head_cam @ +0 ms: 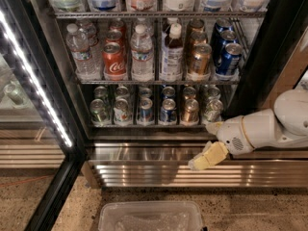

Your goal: Pick pepsi can from bottom shelf of fridge

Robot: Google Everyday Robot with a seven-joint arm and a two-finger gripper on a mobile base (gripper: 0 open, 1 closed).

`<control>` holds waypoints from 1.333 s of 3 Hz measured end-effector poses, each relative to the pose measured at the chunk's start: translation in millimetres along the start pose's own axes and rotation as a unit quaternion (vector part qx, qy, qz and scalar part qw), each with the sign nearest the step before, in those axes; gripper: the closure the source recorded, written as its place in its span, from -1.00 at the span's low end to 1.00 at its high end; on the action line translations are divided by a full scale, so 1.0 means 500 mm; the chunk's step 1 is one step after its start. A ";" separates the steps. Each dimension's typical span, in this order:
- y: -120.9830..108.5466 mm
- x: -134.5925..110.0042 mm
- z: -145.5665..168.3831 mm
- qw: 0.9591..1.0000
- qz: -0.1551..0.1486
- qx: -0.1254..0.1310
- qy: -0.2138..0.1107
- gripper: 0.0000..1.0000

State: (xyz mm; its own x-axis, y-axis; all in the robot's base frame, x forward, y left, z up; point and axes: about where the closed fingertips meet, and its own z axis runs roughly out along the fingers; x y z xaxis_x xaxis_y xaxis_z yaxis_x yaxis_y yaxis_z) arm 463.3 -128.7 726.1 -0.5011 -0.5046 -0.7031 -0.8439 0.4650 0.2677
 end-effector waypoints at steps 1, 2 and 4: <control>-0.002 -0.002 0.029 1.000 -0.008 -0.017 -0.024 -1.00; -0.038 -0.015 0.100 0.997 -0.006 -0.021 -0.072 -1.00; -0.180 -0.076 0.170 0.986 0.004 0.045 -0.157 -1.00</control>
Offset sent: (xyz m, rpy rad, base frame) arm 0.0849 0.0461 -0.0630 0.2370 -0.1527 -0.1098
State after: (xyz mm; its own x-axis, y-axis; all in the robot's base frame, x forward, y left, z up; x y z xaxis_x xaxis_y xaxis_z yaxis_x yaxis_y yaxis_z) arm 574.8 -89.5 672.6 -0.4108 -0.2568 -0.8748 -0.8125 0.5384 0.2235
